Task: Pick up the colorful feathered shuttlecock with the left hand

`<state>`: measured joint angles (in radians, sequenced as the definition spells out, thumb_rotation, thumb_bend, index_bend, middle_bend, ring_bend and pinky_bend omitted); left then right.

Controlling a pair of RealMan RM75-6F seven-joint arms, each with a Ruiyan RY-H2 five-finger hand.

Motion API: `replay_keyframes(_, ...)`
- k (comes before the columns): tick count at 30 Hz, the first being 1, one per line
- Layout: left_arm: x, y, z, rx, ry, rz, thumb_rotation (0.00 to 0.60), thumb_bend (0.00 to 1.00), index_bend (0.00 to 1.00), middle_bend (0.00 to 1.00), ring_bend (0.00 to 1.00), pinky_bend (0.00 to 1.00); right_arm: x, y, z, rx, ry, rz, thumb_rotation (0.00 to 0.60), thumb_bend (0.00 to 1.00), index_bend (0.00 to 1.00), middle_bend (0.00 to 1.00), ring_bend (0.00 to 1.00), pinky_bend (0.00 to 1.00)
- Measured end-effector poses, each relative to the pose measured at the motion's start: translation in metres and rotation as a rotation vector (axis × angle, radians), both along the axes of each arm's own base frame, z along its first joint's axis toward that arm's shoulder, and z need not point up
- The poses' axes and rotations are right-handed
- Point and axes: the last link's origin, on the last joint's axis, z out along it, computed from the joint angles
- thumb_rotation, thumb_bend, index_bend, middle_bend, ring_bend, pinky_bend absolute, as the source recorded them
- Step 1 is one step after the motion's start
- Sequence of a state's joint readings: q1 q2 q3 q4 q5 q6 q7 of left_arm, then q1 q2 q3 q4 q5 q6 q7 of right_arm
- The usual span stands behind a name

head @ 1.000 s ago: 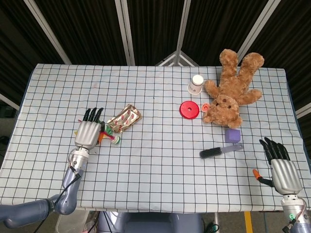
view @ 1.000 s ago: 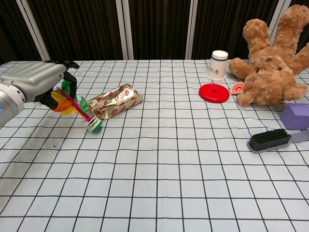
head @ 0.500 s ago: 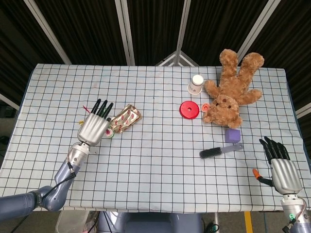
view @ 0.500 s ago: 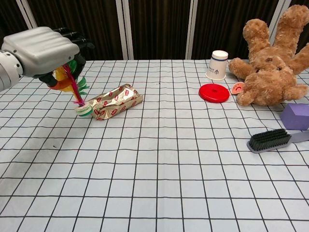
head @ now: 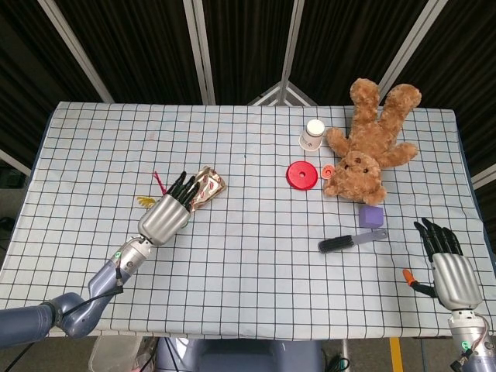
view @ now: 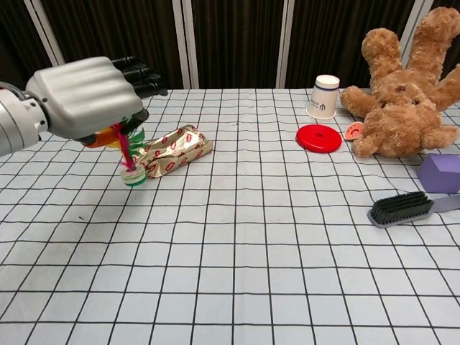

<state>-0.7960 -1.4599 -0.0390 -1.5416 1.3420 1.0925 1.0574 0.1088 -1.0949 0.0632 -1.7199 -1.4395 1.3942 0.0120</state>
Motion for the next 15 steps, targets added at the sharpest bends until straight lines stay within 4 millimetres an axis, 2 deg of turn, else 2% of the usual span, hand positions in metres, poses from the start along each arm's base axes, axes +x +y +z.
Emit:
replay_keyframes(9, 0.003, -0.008, -0.023, -0.041, 0.024, -0.041, 0.600, 0.59, 0.58, 0.07, 0.00, 0.00, 0.000, 0.000, 0.001, -0.005, -0.004, 0.001, 0.600, 0.34, 0.00, 0.00, 0.00, 0.00)
replay_keyframes(13, 0.003, -0.011, -0.028, -0.049, 0.030, -0.053, 0.600, 0.57, 0.54, 0.03, 0.00, 0.00, 0.000, 0.000, 0.002, -0.007, -0.005, 0.002, 0.600, 0.34, 0.00, 0.00, 0.00, 0.00)
replay_keyframes(15, 0.003, -0.012, -0.029, -0.049, 0.027, -0.052, 0.600, 0.53, 0.51, 0.01, 0.00, 0.00, 0.000, 0.000, 0.002, -0.007, -0.005, 0.003, 0.600, 0.34, 0.00, 0.00, 0.00, 0.00)
